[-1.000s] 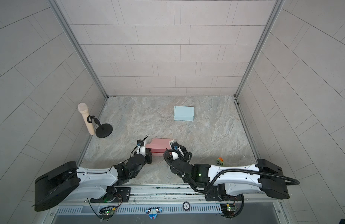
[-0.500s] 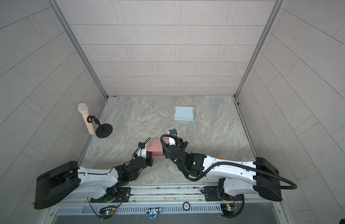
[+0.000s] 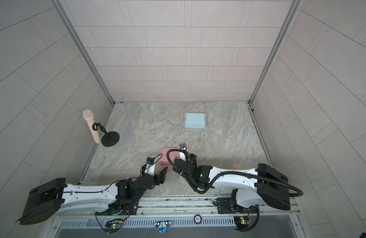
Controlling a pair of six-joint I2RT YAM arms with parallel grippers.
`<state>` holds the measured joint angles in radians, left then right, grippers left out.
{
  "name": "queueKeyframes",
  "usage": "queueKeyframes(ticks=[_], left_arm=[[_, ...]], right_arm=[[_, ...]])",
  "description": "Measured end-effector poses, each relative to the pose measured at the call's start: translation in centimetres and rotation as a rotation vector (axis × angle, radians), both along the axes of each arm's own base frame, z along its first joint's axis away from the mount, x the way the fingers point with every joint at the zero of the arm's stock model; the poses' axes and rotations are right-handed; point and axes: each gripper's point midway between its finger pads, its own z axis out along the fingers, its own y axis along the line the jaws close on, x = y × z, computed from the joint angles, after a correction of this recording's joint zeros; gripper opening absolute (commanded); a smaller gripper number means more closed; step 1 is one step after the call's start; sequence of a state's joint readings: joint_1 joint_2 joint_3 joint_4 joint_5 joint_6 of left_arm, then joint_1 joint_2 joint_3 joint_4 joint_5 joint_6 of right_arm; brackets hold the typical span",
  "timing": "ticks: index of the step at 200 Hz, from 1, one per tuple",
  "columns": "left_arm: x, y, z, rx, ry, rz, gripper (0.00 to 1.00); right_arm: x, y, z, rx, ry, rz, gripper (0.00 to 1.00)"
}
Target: Fold the paper box
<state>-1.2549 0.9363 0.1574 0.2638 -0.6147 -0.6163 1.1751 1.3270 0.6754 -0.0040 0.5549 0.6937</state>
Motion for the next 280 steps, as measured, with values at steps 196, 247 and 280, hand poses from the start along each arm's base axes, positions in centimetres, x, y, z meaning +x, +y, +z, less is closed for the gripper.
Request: queueKeyframes(ticks=[196,247,280], left_arm=[[5.1,0.9,-1.6,0.038,0.463,0.046,0.99],[5.4,-0.1,-3.2,0.025,0.482,0.02,0.99],[5.3,-0.2,-3.8,0.016,0.481,0.013,0.99]], right_arm=[[-0.8,-2.4,-4.0,-0.04,0.072,-0.048,0.65],[-0.8,-2.6,-4.8,-0.057,0.091,-0.055,0.66],[-0.9,-2.6,-5.3,-0.068,0.104,-0.056,0.66]])
